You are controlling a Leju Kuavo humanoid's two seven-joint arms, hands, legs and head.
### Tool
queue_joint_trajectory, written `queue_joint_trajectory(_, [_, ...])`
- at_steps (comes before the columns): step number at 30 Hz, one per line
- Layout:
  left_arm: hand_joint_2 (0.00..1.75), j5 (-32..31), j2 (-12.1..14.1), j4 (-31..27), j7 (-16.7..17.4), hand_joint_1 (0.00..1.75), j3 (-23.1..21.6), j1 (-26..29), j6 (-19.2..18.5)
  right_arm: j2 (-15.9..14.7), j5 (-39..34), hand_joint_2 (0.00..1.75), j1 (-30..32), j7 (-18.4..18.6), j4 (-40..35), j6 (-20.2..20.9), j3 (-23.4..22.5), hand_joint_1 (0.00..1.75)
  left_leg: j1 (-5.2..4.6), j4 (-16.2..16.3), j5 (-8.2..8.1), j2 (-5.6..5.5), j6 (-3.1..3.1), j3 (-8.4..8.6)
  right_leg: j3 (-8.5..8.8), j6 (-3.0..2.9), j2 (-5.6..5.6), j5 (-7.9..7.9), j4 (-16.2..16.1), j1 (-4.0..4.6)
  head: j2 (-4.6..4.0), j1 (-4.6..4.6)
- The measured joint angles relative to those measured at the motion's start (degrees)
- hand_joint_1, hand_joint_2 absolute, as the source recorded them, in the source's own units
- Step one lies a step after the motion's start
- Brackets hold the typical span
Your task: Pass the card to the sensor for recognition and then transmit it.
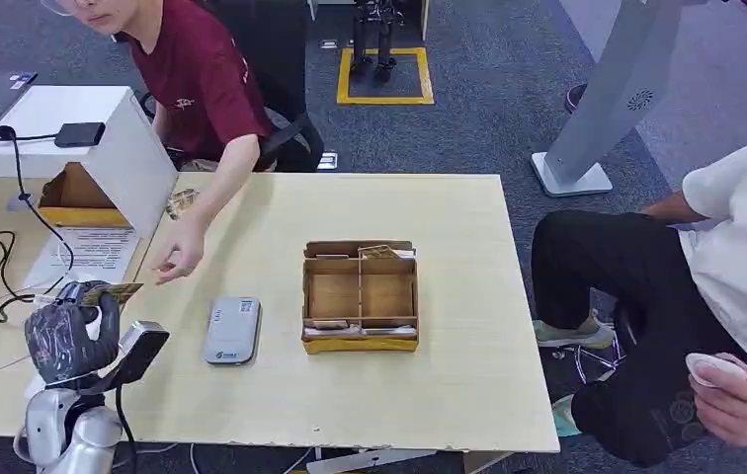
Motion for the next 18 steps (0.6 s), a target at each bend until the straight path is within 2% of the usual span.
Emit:
queue_joint_trajectory(10, [1.75, 0.94, -0.02, 0.00, -0.15, 1.75, -0.02, 0.03, 0.00, 0.04, 0.22, 1.75, 0.01, -0.07, 0.00, 0.13, -0.46, 0.00, 0.00, 0.00, 0.00, 0.00, 0.00, 0.00, 0.00, 0.00, 0.00, 0.00, 0.00, 0.00, 0.00, 0.00])
queue_joint_trajectory(14, [1.75, 6.26, 0.02, 0.00, -0.50, 1.75, -0.57, 0.06, 0.00, 0.09, 1.01, 1.75, 0.01, -0.07, -0.02, 0.13, -0.94, 0.00, 0.00, 0.00, 0.00, 0.00, 0.00, 0.00, 0.00, 0.00, 0.00, 0.00, 0.00, 0.00, 0.00, 0.00])
queue_joint_trajectory(18, [1.75, 14.72, 0.88, -0.44, 2.16, 1.75, -3.41, 0.15, -0.28, 0.15, 1.64, 1.75, 0.01, -0.07, -0.04, 0.09, -1.57, 0.00, 0.00, 0.00, 0.00, 0.00, 0.00, 0.01, -0.01, 0.00, -0.01, 0.00, 0.00, 0.00, 0.00, 0.00])
